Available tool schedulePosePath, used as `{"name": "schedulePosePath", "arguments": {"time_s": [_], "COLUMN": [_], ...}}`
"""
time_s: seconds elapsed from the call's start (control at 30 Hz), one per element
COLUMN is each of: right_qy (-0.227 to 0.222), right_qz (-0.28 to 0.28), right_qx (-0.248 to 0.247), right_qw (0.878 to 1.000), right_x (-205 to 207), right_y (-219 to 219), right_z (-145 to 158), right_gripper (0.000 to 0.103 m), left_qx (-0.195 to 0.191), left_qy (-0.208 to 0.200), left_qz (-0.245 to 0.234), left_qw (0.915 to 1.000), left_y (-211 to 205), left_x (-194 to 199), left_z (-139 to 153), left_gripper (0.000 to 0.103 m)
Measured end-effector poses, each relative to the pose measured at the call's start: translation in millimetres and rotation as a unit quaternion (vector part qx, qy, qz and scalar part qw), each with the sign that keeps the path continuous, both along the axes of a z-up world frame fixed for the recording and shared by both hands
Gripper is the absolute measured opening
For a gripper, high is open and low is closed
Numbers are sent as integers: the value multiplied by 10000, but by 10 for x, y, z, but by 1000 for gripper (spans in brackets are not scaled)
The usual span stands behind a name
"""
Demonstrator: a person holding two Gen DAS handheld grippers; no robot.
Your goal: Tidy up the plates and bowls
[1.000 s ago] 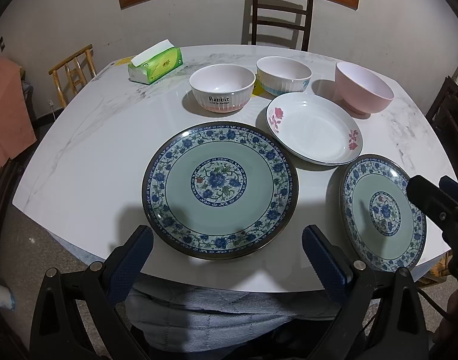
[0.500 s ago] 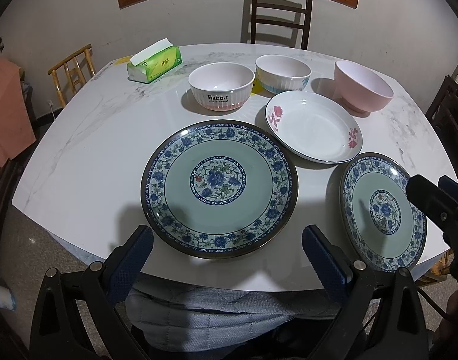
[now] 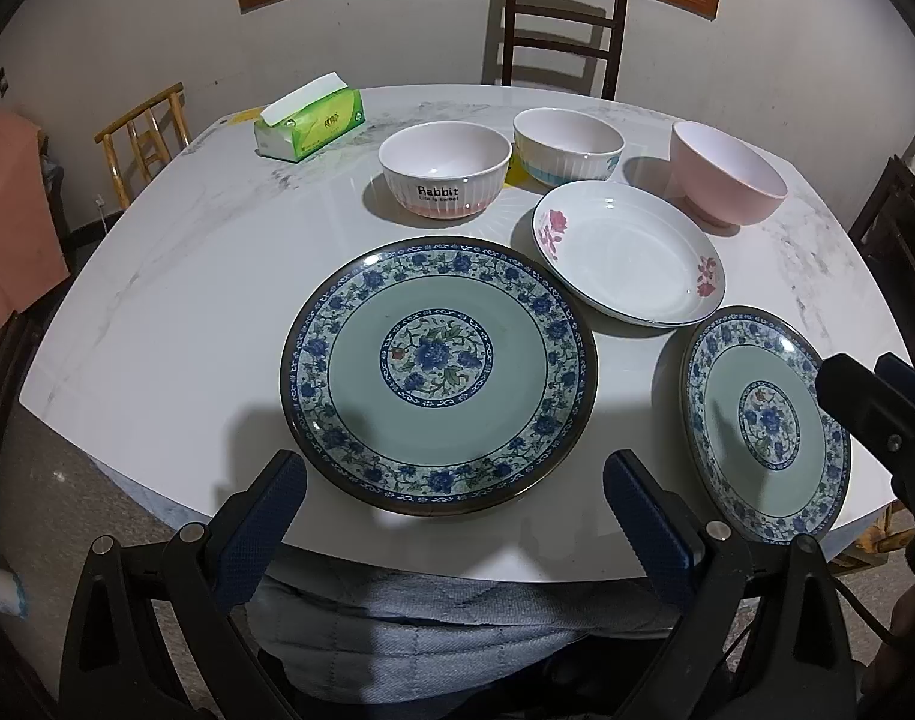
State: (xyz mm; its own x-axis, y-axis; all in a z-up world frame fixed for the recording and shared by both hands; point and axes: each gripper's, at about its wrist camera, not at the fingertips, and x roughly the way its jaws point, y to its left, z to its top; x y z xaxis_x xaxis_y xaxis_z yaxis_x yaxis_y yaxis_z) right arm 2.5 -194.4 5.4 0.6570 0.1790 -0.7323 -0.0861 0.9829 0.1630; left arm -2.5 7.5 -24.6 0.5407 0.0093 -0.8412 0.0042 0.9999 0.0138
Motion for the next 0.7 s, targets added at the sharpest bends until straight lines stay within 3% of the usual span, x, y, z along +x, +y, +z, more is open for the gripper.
{"name": "schedulePosePath", "arguments": {"time_s": [0.7], "right_qy": [-90], "right_qz": [239], "right_qx": [87], "right_qw": [9996], "right_x": [7], "right_y": [68], "right_z": [14], "right_gripper": [102], "left_qx": [-191], "left_qy": [-70], "left_qz": [-7], "left_qw": [9998], "left_y": [70], "left_x": [-5], "left_z": [19], "left_gripper": [98]}}
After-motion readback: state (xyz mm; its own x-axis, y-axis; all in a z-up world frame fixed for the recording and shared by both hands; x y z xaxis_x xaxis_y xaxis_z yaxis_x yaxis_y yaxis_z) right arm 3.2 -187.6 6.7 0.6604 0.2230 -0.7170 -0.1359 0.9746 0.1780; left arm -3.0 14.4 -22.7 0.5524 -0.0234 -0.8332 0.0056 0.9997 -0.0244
